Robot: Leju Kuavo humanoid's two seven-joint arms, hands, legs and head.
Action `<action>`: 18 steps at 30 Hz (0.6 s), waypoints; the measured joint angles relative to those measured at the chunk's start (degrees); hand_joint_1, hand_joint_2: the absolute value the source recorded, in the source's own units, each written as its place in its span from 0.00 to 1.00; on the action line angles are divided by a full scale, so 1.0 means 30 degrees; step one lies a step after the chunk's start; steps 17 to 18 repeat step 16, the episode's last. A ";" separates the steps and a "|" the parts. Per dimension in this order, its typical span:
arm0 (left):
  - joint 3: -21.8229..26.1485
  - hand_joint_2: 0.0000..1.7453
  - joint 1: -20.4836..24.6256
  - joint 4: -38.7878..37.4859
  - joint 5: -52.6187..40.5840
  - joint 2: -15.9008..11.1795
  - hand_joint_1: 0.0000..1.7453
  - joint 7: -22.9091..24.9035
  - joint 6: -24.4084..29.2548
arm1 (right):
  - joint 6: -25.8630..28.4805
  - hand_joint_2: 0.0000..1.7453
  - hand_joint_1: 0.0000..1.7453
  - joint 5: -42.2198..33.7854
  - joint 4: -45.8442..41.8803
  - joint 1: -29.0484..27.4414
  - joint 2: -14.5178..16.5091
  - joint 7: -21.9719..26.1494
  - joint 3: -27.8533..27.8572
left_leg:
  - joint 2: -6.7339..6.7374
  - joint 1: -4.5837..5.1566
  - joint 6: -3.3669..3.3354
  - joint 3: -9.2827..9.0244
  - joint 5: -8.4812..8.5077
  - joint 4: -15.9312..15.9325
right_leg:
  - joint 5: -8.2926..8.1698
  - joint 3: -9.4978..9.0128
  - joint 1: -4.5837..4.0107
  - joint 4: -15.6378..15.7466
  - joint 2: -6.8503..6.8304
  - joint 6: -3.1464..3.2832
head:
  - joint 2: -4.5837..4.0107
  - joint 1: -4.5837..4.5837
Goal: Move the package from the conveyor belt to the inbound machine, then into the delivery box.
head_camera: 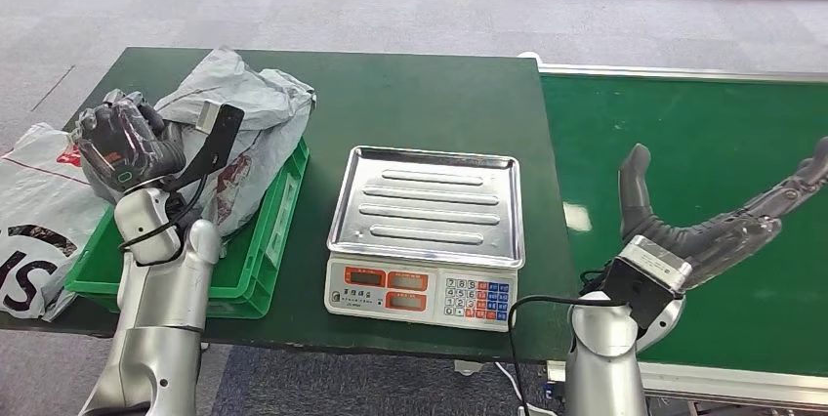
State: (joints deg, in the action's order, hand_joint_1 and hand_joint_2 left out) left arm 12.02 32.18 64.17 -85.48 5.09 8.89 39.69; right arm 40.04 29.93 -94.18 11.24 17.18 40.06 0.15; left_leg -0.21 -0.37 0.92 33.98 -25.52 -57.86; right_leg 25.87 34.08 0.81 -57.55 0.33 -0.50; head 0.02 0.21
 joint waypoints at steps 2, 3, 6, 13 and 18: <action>0.0149 1.00 0.0103 -0.1001 0.0000 -0.0434 1.00 0.0463 0.0000 | 0.0000 1.00 0.00 0.0000 -0.0002 -0.0005 -0.0002 0.0000 -0.0037 | 0.0000 0.0001 0.0000 0.0002 0.0000 0.0000 | 0.0000 0.0000 0.0001 0.0000 0.0000 0.0000 | 0.0000 0.0000; 0.0212 1.00 0.0146 -0.1485 0.0000 -0.0642 1.00 0.0653 0.0000 | 0.0000 1.00 0.00 0.0006 -0.0002 -0.0007 -0.0002 0.0000 -0.0066 | 0.0001 0.0001 0.0000 0.0003 0.0000 0.0000 | 0.0000 0.0001 0.0001 0.0000 0.0001 0.0000 | 0.0000 0.0002; 0.0308 1.00 0.0208 -0.2757 0.0000 -0.1133 1.00 0.1028 0.0000 | 0.0000 1.00 0.00 0.0020 -0.0002 -0.0009 -0.0002 0.0000 -0.0128 | -0.0001 0.0001 0.0000 0.0006 0.0000 0.0000 | 0.0000 0.0005 0.0001 0.0001 0.0000 0.0000 | 0.0000 0.0002; 0.0322 1.00 0.0315 -0.4642 -0.0004 -0.1539 1.00 0.2216 0.0002 | -0.0004 1.00 0.00 0.0046 -0.0062 -0.0055 -0.0002 0.0000 -0.0180 | -0.0001 0.0001 0.0000 0.0009 -0.0001 -0.0001 | 0.0000 0.0007 0.0001 0.0001 -0.0002 0.0000 | -0.0002 0.0002; 0.0322 1.00 0.0314 -0.5242 -0.0002 -0.1581 1.00 0.2397 0.0007 | -0.0007 1.00 0.00 0.0081 -0.0092 -0.0063 -0.0002 0.0000 -0.0182 | -0.0001 0.0001 0.0000 0.0009 0.0000 -0.0001 | 0.0000 0.0007 0.0000 0.0001 -0.0002 0.0001 | 0.0000 0.0002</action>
